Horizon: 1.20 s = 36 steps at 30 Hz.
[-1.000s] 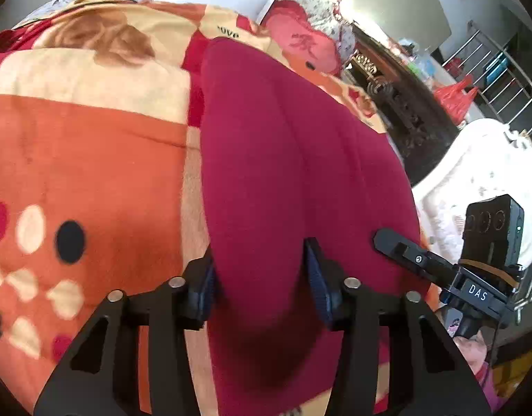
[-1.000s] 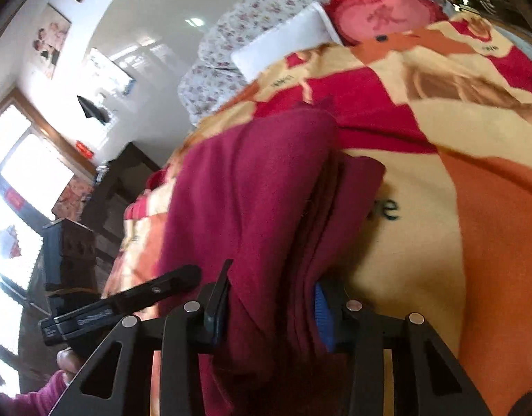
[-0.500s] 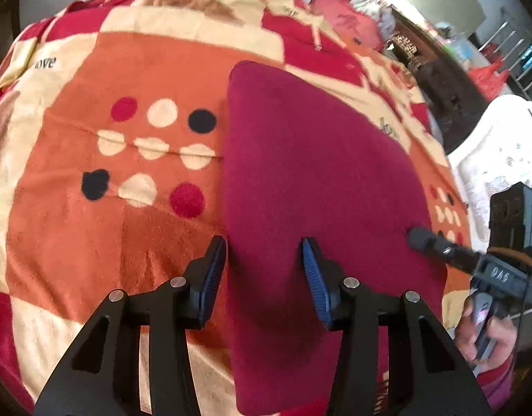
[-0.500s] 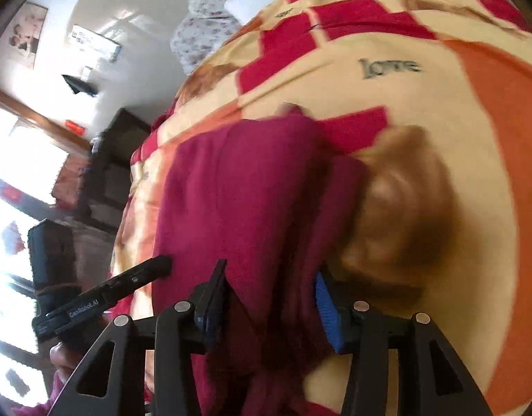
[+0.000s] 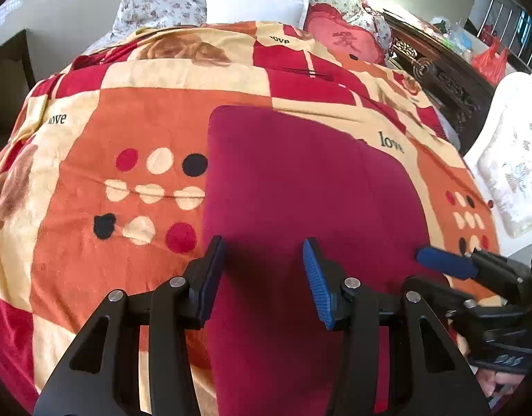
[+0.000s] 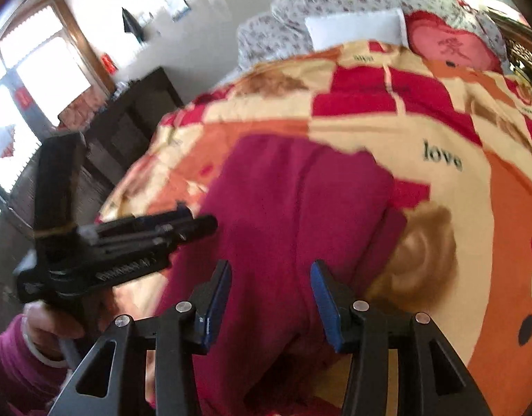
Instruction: Fold small clothes
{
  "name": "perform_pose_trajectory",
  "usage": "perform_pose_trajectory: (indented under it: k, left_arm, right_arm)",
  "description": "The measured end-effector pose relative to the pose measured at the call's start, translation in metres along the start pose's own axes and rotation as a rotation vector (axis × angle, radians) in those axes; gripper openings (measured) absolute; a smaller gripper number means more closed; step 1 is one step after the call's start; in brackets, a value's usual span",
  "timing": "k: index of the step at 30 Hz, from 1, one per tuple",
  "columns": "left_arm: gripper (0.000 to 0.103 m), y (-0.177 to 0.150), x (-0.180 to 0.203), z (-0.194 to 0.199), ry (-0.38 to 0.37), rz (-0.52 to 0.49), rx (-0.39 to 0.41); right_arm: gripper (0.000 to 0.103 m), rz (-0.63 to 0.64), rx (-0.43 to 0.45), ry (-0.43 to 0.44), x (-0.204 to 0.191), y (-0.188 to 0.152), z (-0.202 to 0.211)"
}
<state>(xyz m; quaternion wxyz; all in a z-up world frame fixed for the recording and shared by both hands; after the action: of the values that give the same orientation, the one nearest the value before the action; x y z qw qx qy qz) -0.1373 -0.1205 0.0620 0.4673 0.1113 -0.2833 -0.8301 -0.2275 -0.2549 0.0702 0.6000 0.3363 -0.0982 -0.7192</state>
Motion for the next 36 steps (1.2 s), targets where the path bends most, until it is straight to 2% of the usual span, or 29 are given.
perform_pose_trajectory:
  k: [3,7,12,16,22,36]
  left_arm:
    - [0.046,0.0,0.006,0.0,0.025,-0.024,0.032]
    - [0.046,0.0,0.008,0.0,0.046,-0.03,0.03]
    - [0.046,-0.002,0.003,0.011,0.043,0.005,0.038]
    - [0.046,0.0,-0.001,0.029,0.065,0.033,0.076]
    - [0.046,-0.002,-0.003,0.06,0.117,0.02,0.156]
    - [0.046,-0.008,0.0,0.088,0.112,0.018,0.191]
  right_arm:
    - [0.043,0.015,-0.026,-0.062,0.009,-0.013,-0.012]
    - [0.043,0.055,-0.02,-0.11,0.002,-0.015,-0.011]
    - [0.043,0.005,0.036,-0.067,-0.007,-0.01,0.012]
    - [0.047,0.002,0.081,-0.101,-0.018,-0.007,0.027]
    - [0.049,-0.022,0.154,-0.156,-0.028,0.0,0.045]
    - [0.05,-0.025,0.162,-0.145,-0.041,-0.001,0.053]
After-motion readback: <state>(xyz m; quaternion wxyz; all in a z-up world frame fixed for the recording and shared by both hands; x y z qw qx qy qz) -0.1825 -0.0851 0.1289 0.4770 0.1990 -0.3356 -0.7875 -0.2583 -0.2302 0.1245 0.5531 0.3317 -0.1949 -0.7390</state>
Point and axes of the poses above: each gripper's, at about its wrist camera, not at the fingertips, and z roughly against the way its jaws point, x to its right, y to its top, the point moved 1 cm from there along -z, roughly the way its jaws point, and after that the axes turned 6 degrees about y, right-handed, at the moved point
